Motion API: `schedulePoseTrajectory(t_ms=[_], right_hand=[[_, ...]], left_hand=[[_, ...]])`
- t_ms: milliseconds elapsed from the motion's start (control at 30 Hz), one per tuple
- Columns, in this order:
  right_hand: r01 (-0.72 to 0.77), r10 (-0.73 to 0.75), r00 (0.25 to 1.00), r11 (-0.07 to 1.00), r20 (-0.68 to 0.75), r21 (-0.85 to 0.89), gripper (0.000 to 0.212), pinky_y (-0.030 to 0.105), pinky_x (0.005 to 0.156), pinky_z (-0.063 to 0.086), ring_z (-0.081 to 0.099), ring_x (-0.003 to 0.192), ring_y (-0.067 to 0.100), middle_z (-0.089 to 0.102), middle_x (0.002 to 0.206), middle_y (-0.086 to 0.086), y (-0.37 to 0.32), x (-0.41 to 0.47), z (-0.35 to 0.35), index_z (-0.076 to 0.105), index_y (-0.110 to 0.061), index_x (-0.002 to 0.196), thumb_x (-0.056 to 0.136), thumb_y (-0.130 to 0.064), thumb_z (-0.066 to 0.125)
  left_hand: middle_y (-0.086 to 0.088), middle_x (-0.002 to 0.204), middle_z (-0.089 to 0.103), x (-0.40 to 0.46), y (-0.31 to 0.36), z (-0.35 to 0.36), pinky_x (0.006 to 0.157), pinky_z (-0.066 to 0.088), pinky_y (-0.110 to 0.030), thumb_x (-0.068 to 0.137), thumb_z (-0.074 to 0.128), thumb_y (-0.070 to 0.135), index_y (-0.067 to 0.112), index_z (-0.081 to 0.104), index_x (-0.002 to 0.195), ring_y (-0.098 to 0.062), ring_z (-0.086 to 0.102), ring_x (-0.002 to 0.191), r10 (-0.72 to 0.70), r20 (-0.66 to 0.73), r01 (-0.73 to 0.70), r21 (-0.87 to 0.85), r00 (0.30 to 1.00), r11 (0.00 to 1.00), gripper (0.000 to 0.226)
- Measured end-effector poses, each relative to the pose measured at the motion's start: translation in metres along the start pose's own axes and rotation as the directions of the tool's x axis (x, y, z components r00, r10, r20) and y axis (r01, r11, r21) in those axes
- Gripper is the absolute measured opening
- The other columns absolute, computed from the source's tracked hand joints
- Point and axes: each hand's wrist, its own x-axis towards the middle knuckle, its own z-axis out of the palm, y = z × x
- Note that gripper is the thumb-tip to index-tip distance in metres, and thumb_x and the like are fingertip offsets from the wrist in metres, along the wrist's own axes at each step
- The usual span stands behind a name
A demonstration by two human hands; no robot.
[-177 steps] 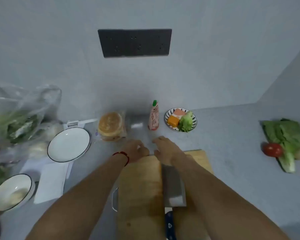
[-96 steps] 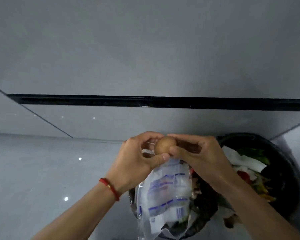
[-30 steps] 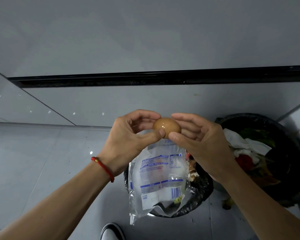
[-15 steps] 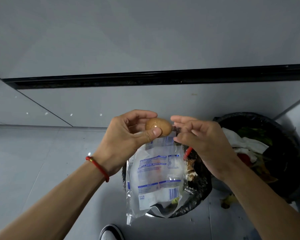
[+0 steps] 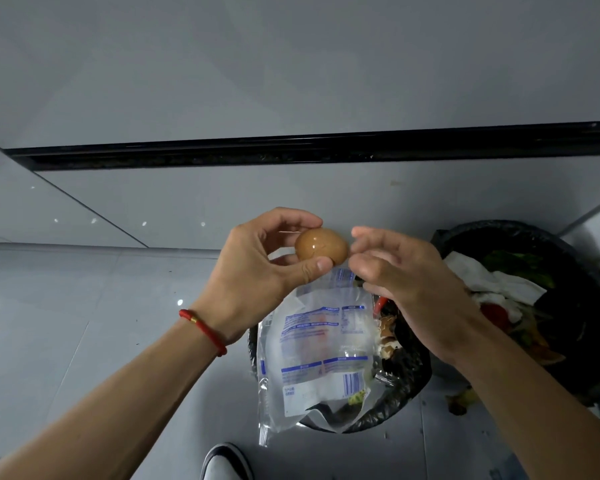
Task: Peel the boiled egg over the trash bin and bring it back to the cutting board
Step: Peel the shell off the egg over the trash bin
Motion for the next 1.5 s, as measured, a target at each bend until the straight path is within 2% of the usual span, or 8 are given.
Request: schedulePoseTrajectory(t_ms=[100,233,367,467,700,1067,1300,1500], right_hand=[[0.052,-0.056,0.996,0.998,-0.076,-0.046,0.019,0.036,0.111,0.046,0.058,0.127,-0.007,0.064,0.137,-0.018,0.001,0.002,-0.002,0.070,-0.016,0.071,0.084,-0.028,0.079],[0.000,0.000,1.000,1.000,0.024,-0.024,0.018,0.041,0.112,0.045,0.055,0.132,-0.004,0.060,0.141,-0.019,-0.005,-0.002,0.000,0.070,-0.027,0.082,0.076,-0.044,0.075],[0.065,-0.067,0.997,0.997,-0.024,-0.043,0.023,0.047,0.116,0.045,0.056,0.132,-0.003,0.063,0.140,-0.018,-0.005,-0.003,0.004,0.070,-0.030,0.066,0.086,-0.024,0.080],[-0.011,0.012,0.999,1.000,0.045,-0.012,0.018,0.051,0.120,0.036,0.050,0.140,-0.001,0.057,0.147,-0.021,-0.011,-0.006,0.008,0.076,-0.031,0.083,0.072,-0.046,0.077],[-0.011,0.009,1.000,0.993,-0.014,-0.120,0.017,0.056,0.115,0.044,0.053,0.135,-0.003,0.059,0.146,-0.018,-0.016,-0.008,0.007,0.078,-0.034,0.072,0.068,-0.050,0.077],[0.100,-0.100,0.995,0.956,0.015,-0.277,0.024,0.047,0.119,0.041,0.047,0.141,-0.002,0.050,0.146,-0.024,-0.006,-0.010,0.010,0.073,-0.035,0.081,0.067,-0.054,0.074],[0.138,-0.164,0.980,0.968,-0.111,-0.210,0.041,0.029,0.091,0.063,0.070,0.110,0.002,0.070,0.117,-0.013,0.003,-0.008,0.010,0.064,-0.031,0.105,0.072,-0.050,0.079],[0.160,-0.167,0.977,0.985,-0.129,-0.063,0.034,0.028,0.088,0.064,0.078,0.101,0.009,0.082,0.105,-0.005,0.017,-0.005,0.014,0.075,-0.019,0.117,0.084,-0.014,0.084]], left_hand=[[0.002,0.105,0.077,0.000,0.001,0.001,0.090,0.060,-0.030,0.069,0.092,0.008,0.022,0.072,0.110,-0.012,0.072,0.103,0.075,-0.003,-0.074,0.109,0.997,0.991,0.048],[0.010,0.106,0.072,-0.003,0.002,0.001,0.093,0.059,-0.029,0.071,0.088,0.010,0.027,0.071,0.108,-0.014,0.067,0.110,0.162,0.009,-0.160,0.237,0.987,0.958,0.044],[0.007,0.111,0.071,-0.006,0.007,0.003,0.093,0.058,-0.031,0.070,0.088,0.008,0.022,0.075,0.109,-0.017,0.068,0.108,0.302,0.072,-0.304,0.420,0.950,0.855,0.043],[0.007,0.108,0.075,-0.008,0.008,0.007,0.092,0.053,-0.030,0.071,0.088,0.012,0.022,0.076,0.115,-0.015,0.066,0.105,0.376,0.143,-0.384,0.588,0.916,0.712,0.046],[-0.004,0.105,0.072,-0.012,0.006,0.011,0.084,0.049,-0.029,0.069,0.086,0.004,0.008,0.066,0.125,-0.025,0.065,0.096,0.385,0.178,-0.395,0.684,0.905,0.613,0.060],[-0.015,0.117,0.068,-0.009,0.001,0.014,0.082,0.051,-0.030,0.064,0.093,0.014,0.002,0.074,0.104,-0.025,0.069,0.091,0.343,0.193,-0.373,0.702,0.919,0.606,0.046],[-0.005,0.109,0.073,-0.009,0.006,0.017,0.083,0.046,-0.004,0.063,0.087,0.012,0.009,0.079,0.099,-0.011,0.068,0.087,0.327,0.092,-0.309,0.635,0.940,0.709,0.038],[0.005,0.110,0.070,-0.011,0.008,0.021,0.085,0.049,-0.008,0.070,0.090,0.018,0.016,0.078,0.105,-0.004,0.067,0.089,0.293,0.103,-0.297,0.577,0.950,0.761,0.038]])
